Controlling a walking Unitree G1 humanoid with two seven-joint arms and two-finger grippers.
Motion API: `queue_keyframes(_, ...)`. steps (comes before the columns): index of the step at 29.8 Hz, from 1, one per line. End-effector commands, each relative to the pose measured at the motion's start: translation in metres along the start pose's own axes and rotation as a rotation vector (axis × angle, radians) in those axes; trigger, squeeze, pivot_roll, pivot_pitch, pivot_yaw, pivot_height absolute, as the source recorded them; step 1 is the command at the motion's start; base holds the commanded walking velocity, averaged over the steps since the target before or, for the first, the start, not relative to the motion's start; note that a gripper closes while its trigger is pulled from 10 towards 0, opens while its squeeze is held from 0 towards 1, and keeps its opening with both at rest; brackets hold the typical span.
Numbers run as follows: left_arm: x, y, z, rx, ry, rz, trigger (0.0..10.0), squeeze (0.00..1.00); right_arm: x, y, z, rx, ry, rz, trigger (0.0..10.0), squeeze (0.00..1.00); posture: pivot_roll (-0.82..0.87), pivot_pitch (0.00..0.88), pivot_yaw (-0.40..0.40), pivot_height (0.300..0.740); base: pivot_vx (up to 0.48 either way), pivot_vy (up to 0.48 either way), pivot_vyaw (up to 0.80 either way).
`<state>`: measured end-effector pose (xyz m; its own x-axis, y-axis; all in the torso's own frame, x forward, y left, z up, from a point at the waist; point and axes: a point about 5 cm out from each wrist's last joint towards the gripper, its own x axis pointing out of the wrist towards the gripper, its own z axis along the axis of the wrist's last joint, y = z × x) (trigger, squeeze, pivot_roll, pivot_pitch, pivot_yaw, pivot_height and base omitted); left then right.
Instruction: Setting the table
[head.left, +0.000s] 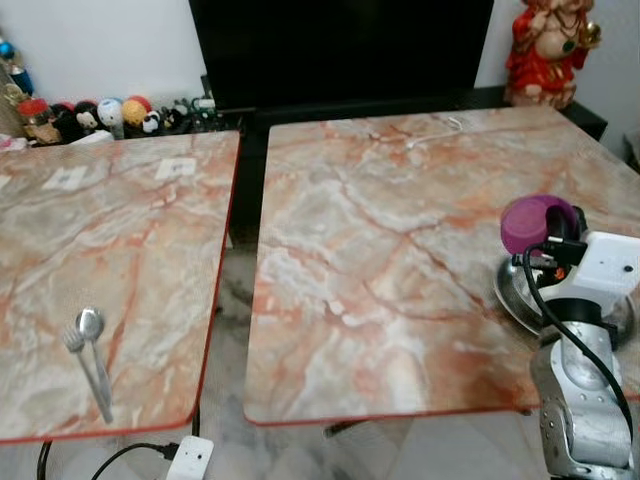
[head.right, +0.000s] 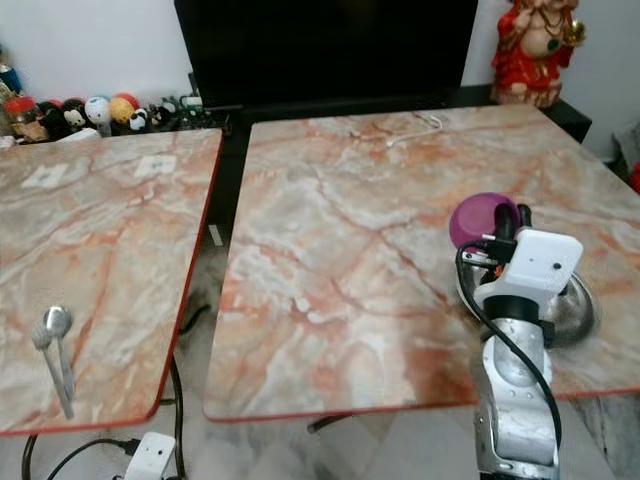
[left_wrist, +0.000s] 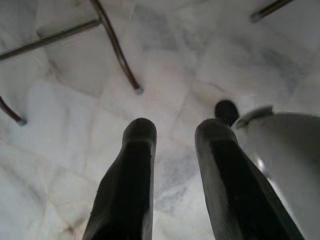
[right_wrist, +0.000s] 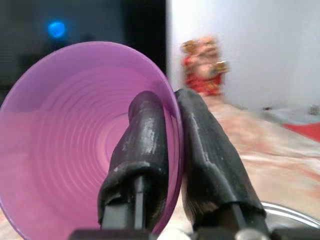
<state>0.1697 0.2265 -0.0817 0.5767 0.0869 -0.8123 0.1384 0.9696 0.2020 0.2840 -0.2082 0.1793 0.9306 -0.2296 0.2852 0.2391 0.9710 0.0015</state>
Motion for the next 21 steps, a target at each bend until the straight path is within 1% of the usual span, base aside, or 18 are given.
queue_keyframes(1, 0.0, 0.0, -0.003, -0.011, 0.015, 0.004, 10.0, 0.0, 0.002, 0.001, 0.001, 0.002, 0.005, 0.01, 10.0, 0.0, -0.03, 0.004, 0.017, 0.74, 0.0, 0.0, 0.0)
queue_keyframes(6, 0.0, 0.0, -0.003, -0.013, 0.015, 0.006, 10.0, 0.0, 0.006, 0.005, 0.001, 0.015, 0.017, 0.053, 10.0, 0.0, -0.03, 0.003, 0.016, 0.74, 0.0, 0.0, 0.0)
queue_keyframes(7, -0.001, 0.001, -0.003, -0.013, 0.016, 0.007, 10.0, 0.0, 0.007, 0.005, -0.001, 0.013, 0.034, 0.056, 10.0, 0.0, -0.03, 0.002, 0.016, 0.74, 0.0, 0.0, 0.0)
queue_keyframes(8, -0.001, 0.001, -0.004, -0.013, 0.016, 0.007, 10.0, 0.0, 0.009, 0.004, -0.004, -0.009, 0.064, 0.054, 10.0, 0.0, -0.03, 0.002, 0.016, 0.74, 0.0, 0.0, 0.0)
queue_keyframes(11, -0.001, 0.0, -0.003, -0.012, 0.016, 0.004, 10.0, 0.0, 0.015, 0.003, -0.012, 0.027, 0.136, 0.054, 10.0, 0.0, -0.03, 0.003, 0.02, 0.74, 0.0, 0.0, 0.0)
queue_keyframes(13, -0.001, 0.0, -0.004, -0.012, 0.016, 0.003, 10.0, 0.0, 0.021, 0.003, -0.011, 0.056, 0.135, 0.041, 10.0, 0.0, -0.03, 0.003, 0.02, 0.74, 0.0, 0.0, 0.0)
queue_keyframes(14, 0.0, 0.0, -0.003, -0.011, 0.015, 0.002, 10.0, 0.0, 0.026, 0.003, -0.014, 0.069, 0.171, 0.046, 10.0, 0.0, -0.03, 0.004, 0.022, 0.74, 0.0, 0.0, 0.0)
queue_keyframes(15, 0.0, 0.0, -0.003, -0.011, 0.015, 0.002, 10.0, 0.0, 0.026, 0.003, -0.014, 0.069, 0.171, 0.046, 10.0, 0.0, -0.03, 0.004, 0.022, 0.74, 0.0, 0.0, 0.0)
queue_keyframes(16, 0.0, 0.0, -0.003, -0.011, 0.015, 0.001, 10.0, 0.0, 0.03, 0.003, -0.017, 0.053, 0.214, 0.04, 10.0, 0.0, -0.03, 0.004, 0.022, 0.74, 0.0, 0.0, 0.0)
queue_keyframes(19, 0.0, 0.0, -0.003, -0.008, 0.015, -0.001, 10.0, 0.0, 0.038, 0.005, -0.024, 0.124, 0.289, 0.033, 10.0, 0.0, -0.03, 0.004, 0.023, 0.74, 0.0, 0.0, 0.0)
queue_keyframes(21, -0.001, -0.001, -0.004, -0.003, 0.017, -0.005, 10.0, 0.0, 0.044, 0.006, -0.029, 0.146, 0.346, 0.011, 10.0, 0.0, -0.03, 0.005, 0.025, 0.74, 0.0, 0.0, 0.0)
